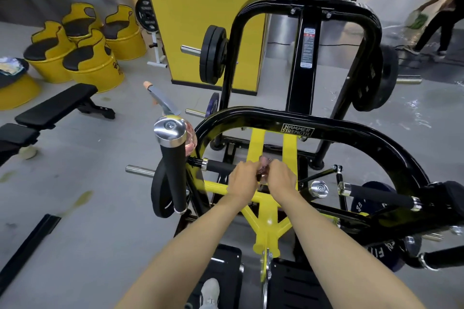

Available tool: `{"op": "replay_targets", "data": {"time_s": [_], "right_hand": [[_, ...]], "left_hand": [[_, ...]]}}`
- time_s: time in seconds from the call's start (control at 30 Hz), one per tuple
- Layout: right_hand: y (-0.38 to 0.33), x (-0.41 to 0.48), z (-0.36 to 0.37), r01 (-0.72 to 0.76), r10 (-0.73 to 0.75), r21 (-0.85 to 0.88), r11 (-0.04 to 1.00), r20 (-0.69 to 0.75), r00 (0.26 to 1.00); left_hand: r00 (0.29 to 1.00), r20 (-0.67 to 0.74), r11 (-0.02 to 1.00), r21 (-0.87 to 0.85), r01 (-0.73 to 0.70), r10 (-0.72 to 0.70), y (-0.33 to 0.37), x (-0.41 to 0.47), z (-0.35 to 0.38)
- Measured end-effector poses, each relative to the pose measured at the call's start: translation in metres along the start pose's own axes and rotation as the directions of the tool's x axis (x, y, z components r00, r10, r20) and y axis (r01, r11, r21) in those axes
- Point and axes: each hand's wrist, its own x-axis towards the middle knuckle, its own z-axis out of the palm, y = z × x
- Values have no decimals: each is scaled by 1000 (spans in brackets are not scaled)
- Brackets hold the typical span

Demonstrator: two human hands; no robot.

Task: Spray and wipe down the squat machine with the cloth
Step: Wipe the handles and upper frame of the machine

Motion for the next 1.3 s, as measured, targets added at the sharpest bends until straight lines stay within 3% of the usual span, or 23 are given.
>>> {"op": "replay_targets", "data": {"time_s": [0.07, 0.17, 0.23, 0.37, 0.5, 0.6, 0.7, 0.77, 0.9, 1.13, 1.23, 1.3], "right_hand": [[2, -2, 1, 12, -12, -37, 999, -10, 1000], [2, -1, 0, 29, -29, -60, 998, 11, 1000], [2, -2, 0, 37, -36, -50, 998, 25, 999], [3, -4, 1, 46, -45, -46, 998, 14, 999], [4, -2, 3, 49, -48, -63, 997, 15, 999], [5, 2, 4, 45, -43, -91, 995, 13, 999], [5, 4, 7, 48, -47, -111, 993, 13, 999], [5, 5, 8, 54, -53, -107, 993, 16, 998], [5, 7, 7, 52, -50, -104, 993, 18, 999], [8, 0, 15, 65, -68, -78, 995, -37, 997], [7, -1, 13, 45, -48, -75, 996, -39, 998], [7, -1, 13, 38, -42, -84, 996, -46, 998]], "left_hand": [[995, 49, 976, 196, -94, 86, -15, -4, -5], [985, -3, 866, 477, -151, 173, -41, -6, -21], [991, 10, 821, 558, -117, 135, -57, -9, -28], [982, -180, 831, 554, 53, 58, -79, -11, -24], [942, -290, 880, 387, 276, -167, -81, -21, -10], [838, -394, 877, 141, 460, -377, -87, -26, 6], [748, -380, 839, -274, 471, -544, -79, -24, 19], [740, -309, 776, -458, 435, -597, -58, -20, 25], [743, -226, 703, -572, 422, -630, -10, -21, 35], [890, -153, 736, -630, 248, -430, 16, -29, 62], [933, -75, 622, -764, 173, -352, 21, -35, 57], [938, 70, 528, -811, 251, -338, 9, -37, 58]]}}
